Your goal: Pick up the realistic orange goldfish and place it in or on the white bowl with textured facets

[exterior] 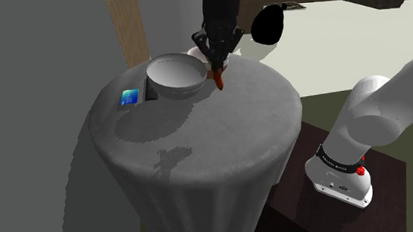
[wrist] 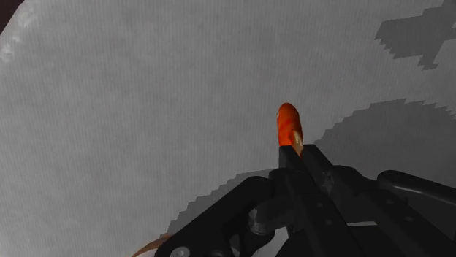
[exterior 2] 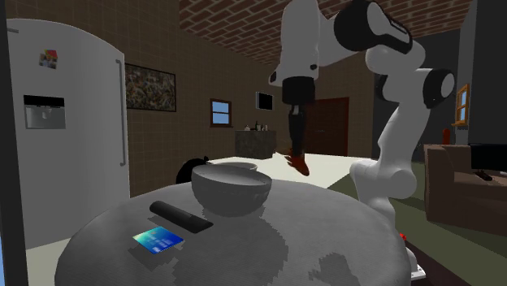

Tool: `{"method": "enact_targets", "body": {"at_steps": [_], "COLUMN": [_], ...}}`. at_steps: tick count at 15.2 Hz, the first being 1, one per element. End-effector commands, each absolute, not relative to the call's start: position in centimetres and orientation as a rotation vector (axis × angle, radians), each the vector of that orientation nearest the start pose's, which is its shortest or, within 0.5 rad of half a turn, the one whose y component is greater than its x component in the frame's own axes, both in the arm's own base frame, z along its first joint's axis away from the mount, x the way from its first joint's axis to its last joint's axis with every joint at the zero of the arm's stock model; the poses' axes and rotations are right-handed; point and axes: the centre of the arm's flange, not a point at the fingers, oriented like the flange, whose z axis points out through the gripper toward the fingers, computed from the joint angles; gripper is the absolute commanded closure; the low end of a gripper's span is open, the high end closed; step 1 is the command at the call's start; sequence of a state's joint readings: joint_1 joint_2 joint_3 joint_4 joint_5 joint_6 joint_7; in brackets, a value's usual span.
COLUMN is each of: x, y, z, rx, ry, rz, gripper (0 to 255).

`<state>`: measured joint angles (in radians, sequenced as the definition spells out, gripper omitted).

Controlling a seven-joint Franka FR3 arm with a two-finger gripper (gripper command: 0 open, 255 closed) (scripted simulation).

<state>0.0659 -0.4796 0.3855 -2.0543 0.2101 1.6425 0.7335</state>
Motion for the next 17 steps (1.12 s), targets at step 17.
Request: {"method": "enact_targets", "body": {"at_steps": [17], "x": [44.4], "y": [23.3], "z": [67.1], "rx": [-3.05], "ry": [0.508], "rz": [-0.019], "gripper": [255]}}
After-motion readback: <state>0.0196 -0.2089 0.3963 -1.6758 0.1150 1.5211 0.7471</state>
